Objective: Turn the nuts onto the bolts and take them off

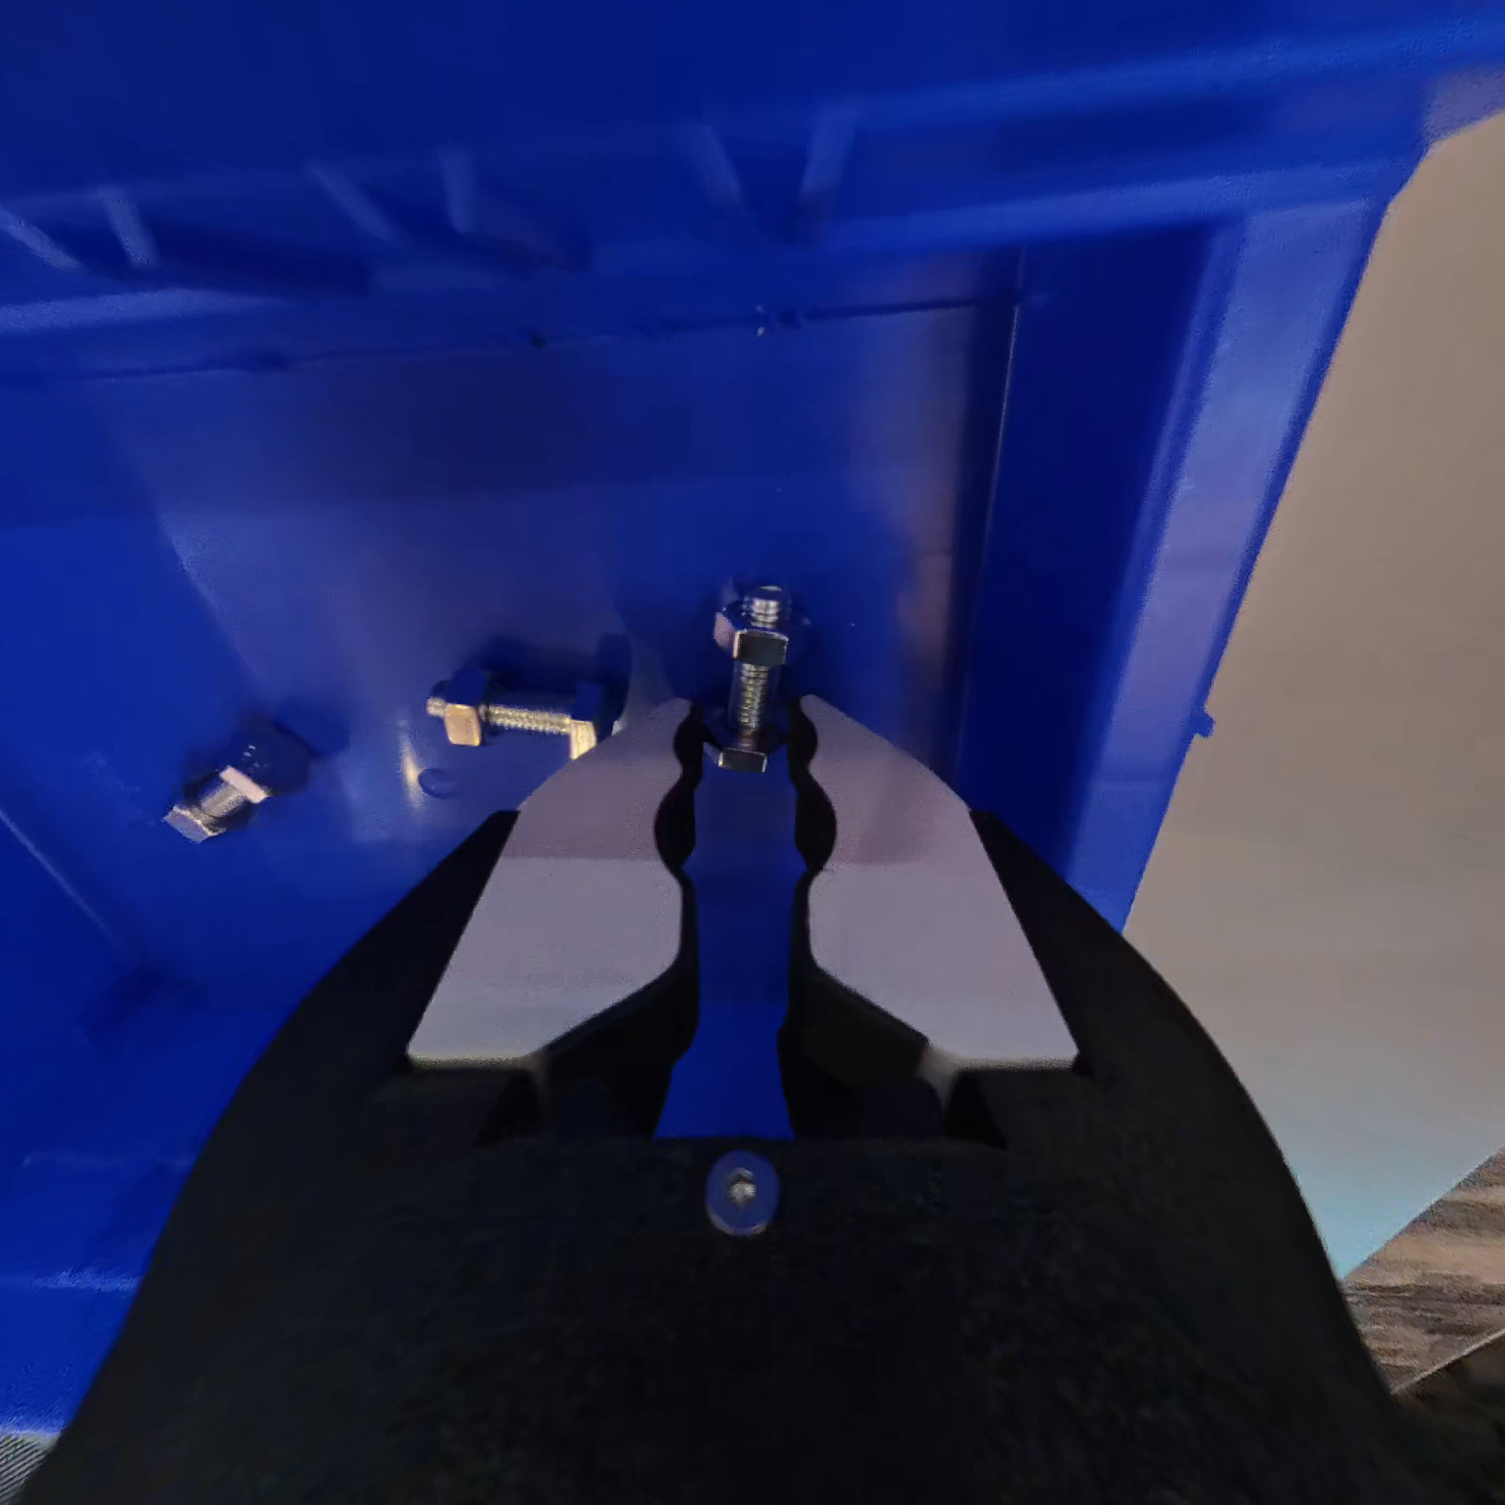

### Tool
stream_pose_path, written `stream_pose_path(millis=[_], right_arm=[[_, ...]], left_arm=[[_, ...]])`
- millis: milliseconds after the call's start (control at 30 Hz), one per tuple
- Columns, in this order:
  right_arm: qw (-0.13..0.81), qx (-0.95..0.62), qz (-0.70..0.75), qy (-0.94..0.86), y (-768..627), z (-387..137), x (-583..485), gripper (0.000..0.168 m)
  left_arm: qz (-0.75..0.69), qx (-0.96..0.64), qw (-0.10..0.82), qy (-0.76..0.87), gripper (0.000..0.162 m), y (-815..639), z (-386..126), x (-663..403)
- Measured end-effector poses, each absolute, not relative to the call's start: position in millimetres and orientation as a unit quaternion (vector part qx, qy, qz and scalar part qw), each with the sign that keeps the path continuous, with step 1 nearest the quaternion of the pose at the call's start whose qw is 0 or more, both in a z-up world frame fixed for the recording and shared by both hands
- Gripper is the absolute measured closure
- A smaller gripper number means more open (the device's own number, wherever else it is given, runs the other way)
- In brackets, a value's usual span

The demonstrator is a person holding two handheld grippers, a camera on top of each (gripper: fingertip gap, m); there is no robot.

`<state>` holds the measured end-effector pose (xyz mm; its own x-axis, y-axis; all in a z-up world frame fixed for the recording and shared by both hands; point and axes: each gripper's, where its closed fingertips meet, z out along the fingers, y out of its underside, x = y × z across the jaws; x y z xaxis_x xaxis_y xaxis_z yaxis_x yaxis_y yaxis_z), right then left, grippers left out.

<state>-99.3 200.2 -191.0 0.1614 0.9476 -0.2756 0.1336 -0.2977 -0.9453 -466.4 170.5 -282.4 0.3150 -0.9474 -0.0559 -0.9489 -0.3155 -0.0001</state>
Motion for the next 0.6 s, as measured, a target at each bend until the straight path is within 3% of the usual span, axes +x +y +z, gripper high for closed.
stream_pose_path(millis=[267,433,600], right_arm=[[0.418,-0.64,0.491,-0.418,202,-188,-96,0.134],[0.428,-0.638,0.479,-0.425,202,-184,-93,0.135],[0.427,-0.632,0.486,-0.425,205,-173,-100,0.136]], left_arm=[[0.075,-0.835,0.039,0.544,0.148,171,-271,-475],[0.008,-0.89,0.208,0.407,0.149,187,-210,-458],[-0.195,-0.843,0.443,0.237,0.149,206,-125,-397]])
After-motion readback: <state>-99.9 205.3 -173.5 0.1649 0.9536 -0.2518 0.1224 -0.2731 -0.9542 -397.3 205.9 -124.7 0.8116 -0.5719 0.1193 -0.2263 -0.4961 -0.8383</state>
